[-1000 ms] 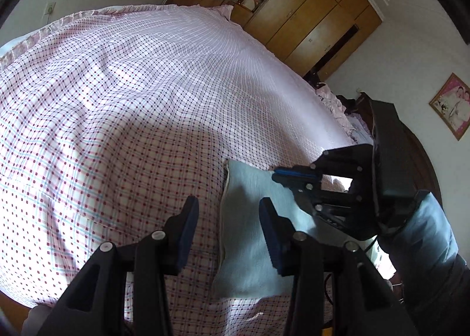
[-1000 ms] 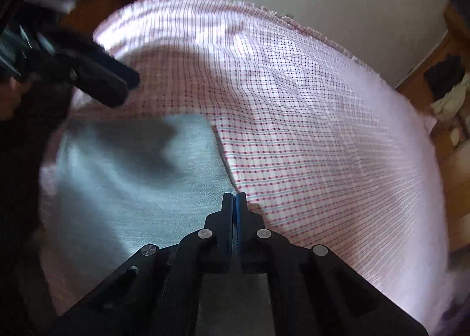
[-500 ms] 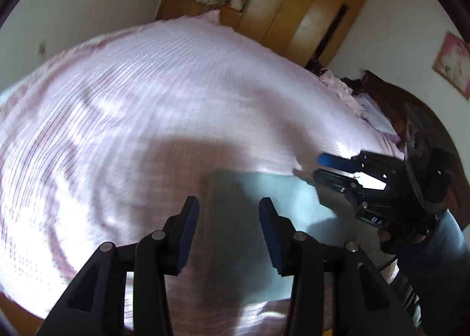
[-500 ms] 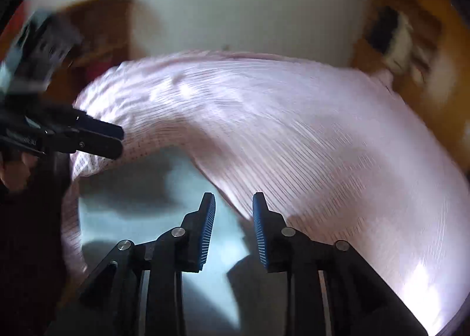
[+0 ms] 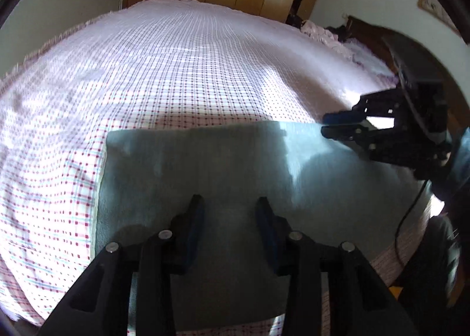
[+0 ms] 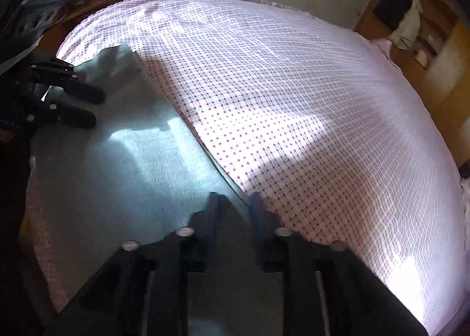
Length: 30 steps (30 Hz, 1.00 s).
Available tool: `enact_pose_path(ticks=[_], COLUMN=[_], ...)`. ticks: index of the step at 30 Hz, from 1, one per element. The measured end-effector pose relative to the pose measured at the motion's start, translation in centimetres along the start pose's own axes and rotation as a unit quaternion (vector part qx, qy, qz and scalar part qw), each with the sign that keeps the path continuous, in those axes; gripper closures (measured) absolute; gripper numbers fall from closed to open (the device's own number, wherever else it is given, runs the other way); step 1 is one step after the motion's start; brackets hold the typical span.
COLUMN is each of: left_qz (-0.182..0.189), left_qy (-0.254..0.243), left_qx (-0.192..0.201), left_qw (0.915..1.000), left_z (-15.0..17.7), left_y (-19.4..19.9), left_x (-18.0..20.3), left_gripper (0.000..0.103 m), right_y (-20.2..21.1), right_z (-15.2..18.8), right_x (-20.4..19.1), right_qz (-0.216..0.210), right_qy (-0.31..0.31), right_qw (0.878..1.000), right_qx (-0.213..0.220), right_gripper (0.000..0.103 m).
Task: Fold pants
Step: 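Release the pants and pull both grippers back above the bed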
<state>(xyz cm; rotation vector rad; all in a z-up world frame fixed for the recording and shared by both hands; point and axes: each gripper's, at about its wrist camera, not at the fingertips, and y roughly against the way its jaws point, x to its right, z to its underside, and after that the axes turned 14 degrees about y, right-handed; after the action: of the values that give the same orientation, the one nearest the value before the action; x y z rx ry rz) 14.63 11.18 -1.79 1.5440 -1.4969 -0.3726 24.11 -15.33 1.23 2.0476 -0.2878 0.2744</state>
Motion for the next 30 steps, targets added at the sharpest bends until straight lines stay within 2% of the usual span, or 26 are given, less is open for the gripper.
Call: enact_pose_path(ticks=[1, 5, 9, 10, 15, 18, 19, 21, 24, 25, 28, 30], left_qz=[0.005, 0.020, 0.027, 0.026, 0.012, 0.010, 0.008, 0.004, 0.021, 0.026, 0.040, 0.046], left_qy=[0.007, 0.025, 0.032, 0.031, 0.013, 0.013, 0.012, 0.004, -0.010, -0.011, -0.017, -0.020], left_qx=[-0.001, 0.001, 0.004, 0.003, 0.008, 0.010, 0.013, 0.016, 0.019, 0.025, 0.027, 0.020], left_qw=[1.0000, 0.9995, 0.9991, 0.9992, 0.9998, 0.9998, 0.9998, 0.9999, 0.9996, 0.9993, 0.9987, 0.9985], left_z=[-0.1, -0.5, -0.6, -0.7, -0.1, -0.2, -0.2, -0.1, -0.3, -0.2, 0.7, 1.5], left_y=[0.0, 0.4, 0.7, 0.6, 0.6, 0.4, 0.5, 0.5, 0.8, 1.0, 0.7, 0.4], left_x=[-0.2, -0.7, -1.0, -1.0, 0.1, 0.6, 0.8, 1.9, 4.0, 4.8, 6.7, 6.9], left_gripper=[0.064, 0.064, 0.064, 0.064, 0.063, 0.063, 0.063, 0.063, 0.063, 0.063, 0.063, 0.064], right_y=[0.0, 0.2, 1.2, 1.3, -0.6, -0.7, -0.3, 1.5, 5.8, 7.2, 10.1, 10.3], right_z=[-0.1, 0.0, -0.2, -0.3, -0.6, -1.1, -1.3, -1.4, 0.5, 1.7, 6.0, 8.3], right_x=[0.2, -0.2, -0.3, -0.1, -0.9, -0.8, -0.5, 0.1, -0.4, -0.9, -3.2, -5.3], right_qz=[-0.001, 0.010, 0.047, 0.046, 0.053, 0.088, 0.102, 0.126, 0.121, 0.116, 0.073, 0.057], right_qy=[-0.001, 0.006, 0.011, 0.006, 0.028, 0.011, -0.012, -0.071, -0.160, -0.198, -0.310, -0.355], right_qw=[1.000, 1.000, 0.998, 0.998, 0.998, 0.996, 0.995, 0.989, 0.977, 0.969, 0.935, 0.916], right_qx=[0.002, 0.009, 0.029, 0.032, 0.004, 0.001, 0.003, 0.015, 0.075, 0.093, 0.157, 0.177], right_gripper=[0.103, 0.103, 0.103, 0.103, 0.103, 0.103, 0.091, 0.082, 0.081, 0.081, 0.081, 0.081])
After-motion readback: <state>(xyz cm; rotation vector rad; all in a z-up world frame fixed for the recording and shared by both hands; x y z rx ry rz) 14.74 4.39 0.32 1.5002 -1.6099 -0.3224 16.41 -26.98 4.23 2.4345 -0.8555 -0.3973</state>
